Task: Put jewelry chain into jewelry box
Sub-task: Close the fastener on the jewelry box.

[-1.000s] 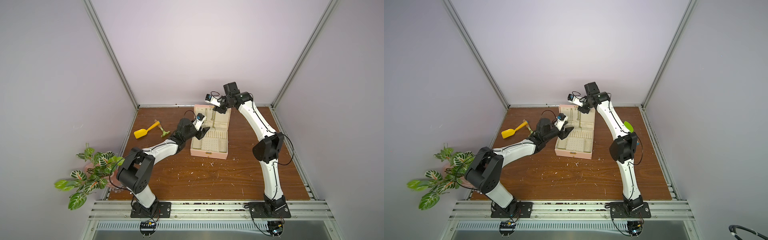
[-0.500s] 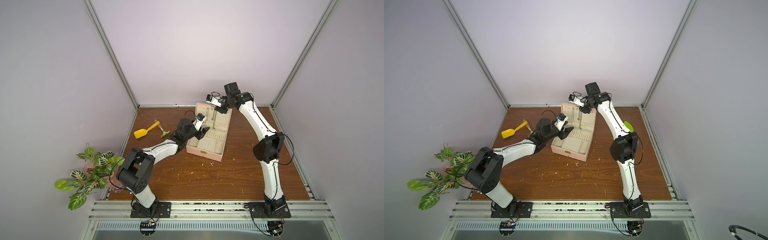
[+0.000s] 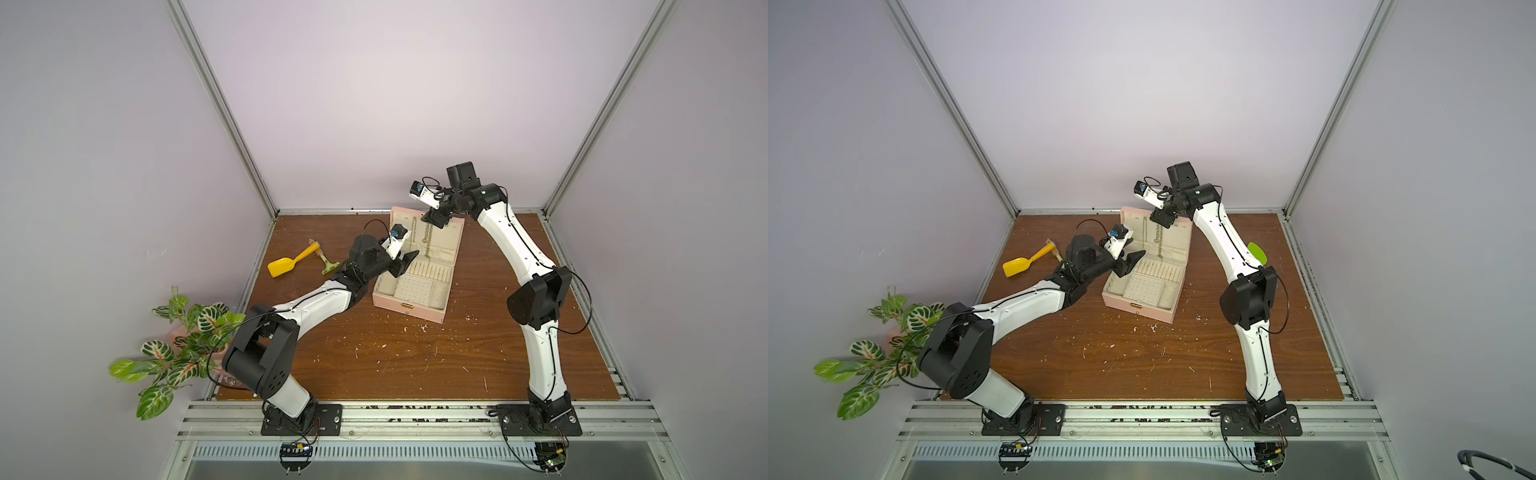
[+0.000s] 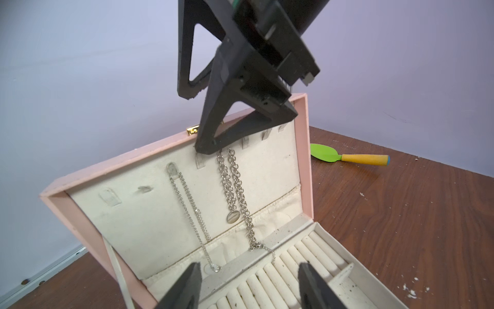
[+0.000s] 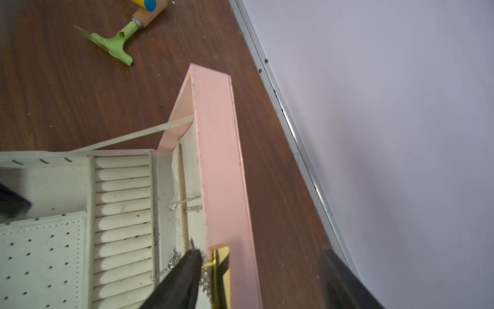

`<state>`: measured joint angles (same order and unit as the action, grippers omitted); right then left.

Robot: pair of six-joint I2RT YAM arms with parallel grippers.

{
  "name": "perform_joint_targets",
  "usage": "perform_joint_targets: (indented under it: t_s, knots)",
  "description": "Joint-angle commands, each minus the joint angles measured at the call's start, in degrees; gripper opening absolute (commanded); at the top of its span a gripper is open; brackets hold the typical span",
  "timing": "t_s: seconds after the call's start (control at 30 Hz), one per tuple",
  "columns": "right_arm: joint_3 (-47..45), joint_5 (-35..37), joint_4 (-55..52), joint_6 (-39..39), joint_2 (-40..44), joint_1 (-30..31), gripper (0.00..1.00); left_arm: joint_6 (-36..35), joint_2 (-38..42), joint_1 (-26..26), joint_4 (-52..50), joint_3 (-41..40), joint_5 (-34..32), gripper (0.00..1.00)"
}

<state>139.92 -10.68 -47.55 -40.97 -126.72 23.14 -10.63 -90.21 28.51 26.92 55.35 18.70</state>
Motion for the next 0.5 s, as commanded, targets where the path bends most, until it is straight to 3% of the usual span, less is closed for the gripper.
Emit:
perform_joint_targets:
  t_s: [0.0,0.13,0.3,0.47]
  knots:
    - [1.94,-2.24,2.43,6.00,5.23,0.17,0.76,-0.77,1.54,-0.74,-1.58,-0.50,-0.20,0.62]
    - [-1.78,-1.08,5.25,10.51,9.42,0.24,0.79,-0.40,2.93,-0.74,-2.05,-1.64,-0.38,0.62]
    - [-19.06,0.96,17.06,16.48,20.78,0.90,0.86,-0.30,3.13,-0.74,-2.03,-2.51,-0.65,0.63]
    - [-26.45,1.89,22.95,24.31,25.72,2.18,0.88,-0.74,1.16,-0.74,-2.10,-1.32,-0.55,0.63]
